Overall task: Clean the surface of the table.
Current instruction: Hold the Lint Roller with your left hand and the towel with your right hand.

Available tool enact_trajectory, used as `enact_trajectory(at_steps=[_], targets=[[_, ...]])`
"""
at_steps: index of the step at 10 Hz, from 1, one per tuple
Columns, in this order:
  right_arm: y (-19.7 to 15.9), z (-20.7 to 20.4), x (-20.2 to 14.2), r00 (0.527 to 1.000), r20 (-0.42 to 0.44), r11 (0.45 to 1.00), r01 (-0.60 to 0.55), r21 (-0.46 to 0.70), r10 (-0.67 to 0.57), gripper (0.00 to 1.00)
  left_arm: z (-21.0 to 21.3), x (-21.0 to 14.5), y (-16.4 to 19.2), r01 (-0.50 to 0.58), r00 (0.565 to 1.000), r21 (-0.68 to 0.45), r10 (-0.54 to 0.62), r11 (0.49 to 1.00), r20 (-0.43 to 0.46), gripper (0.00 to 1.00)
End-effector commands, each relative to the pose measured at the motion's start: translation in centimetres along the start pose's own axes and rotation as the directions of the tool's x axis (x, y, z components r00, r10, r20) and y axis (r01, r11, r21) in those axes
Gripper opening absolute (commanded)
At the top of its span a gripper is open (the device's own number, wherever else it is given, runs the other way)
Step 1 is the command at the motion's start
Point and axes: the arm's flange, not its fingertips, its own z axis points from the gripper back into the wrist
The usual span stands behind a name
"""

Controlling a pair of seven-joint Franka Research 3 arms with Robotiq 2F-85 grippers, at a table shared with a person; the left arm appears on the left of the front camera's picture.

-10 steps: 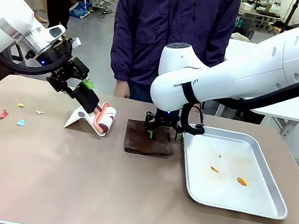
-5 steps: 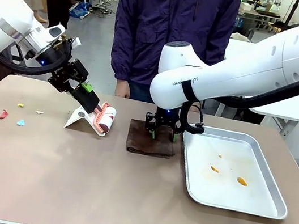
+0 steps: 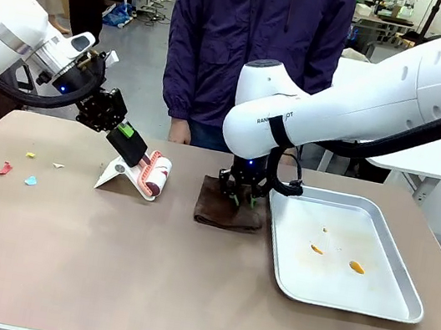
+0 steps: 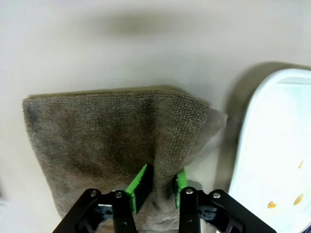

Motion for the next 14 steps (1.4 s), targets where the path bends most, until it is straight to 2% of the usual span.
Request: enact_trajectory(at_steps=[1, 6, 8, 10, 12, 13, 14], targets=[[0.3, -1.5, -0.1, 0.999, -0.026, 1.0, 0.029, 0.006, -0.029, 0.0, -0.2, -0.7, -0.4, 0.022, 1.0, -0.01, -0.022, 1.0, 0.02, 0.0], [0.3, -1.7, -0.1, 0.999, -0.035, 0.999, 0.024, 0.031, -0.023, 0.0, -0.3, -0.7, -0.7, 0.027, 0.999, -0.009, -0.027, 1.0, 0.026, 0.0], [-0.1, -1.5, 0.0, 0.999, -0.033, 0.995, 0.033, 0.095, -0.03, 0.0, 0.2, -0.7, -0.8, 0.017, 0.999, -0.031, -0.016, 0.999, 0.039, 0.0], [-1.7, -1.2, -0.3, 0.997, -0.062, 0.954, 0.069, 0.291, -0.053, 0.0, 2.4, -1.1, -0.8, -0.028, 0.995, -0.12, 0.039, 0.992, 0.09, 0.0], [-3.4, -0.9, -0.8, 0.997, -0.04, 0.906, 0.082, 0.415, -0.071, 0.0, 4.4, -1.8, -1.0, -0.035, 0.991, -0.219, 0.062, 0.975, 0.121, 0.0], [-4.2, -0.6, -1.2, 0.998, -0.025, 0.866, 0.065, 0.496, -0.061, 0.0, 5.5, -2.4, -0.9, -0.027, 0.991, -0.288, 0.064, 0.957, 0.119, 0.0], [-5.4, -0.3, -1.7, 0.998, -0.014, 0.787, 0.053, 0.614, -0.057, 0.0, 6.7, -3.0, -0.3, -0.039, 0.992, -0.362, 0.08, 0.931, 0.101, 0.0]])
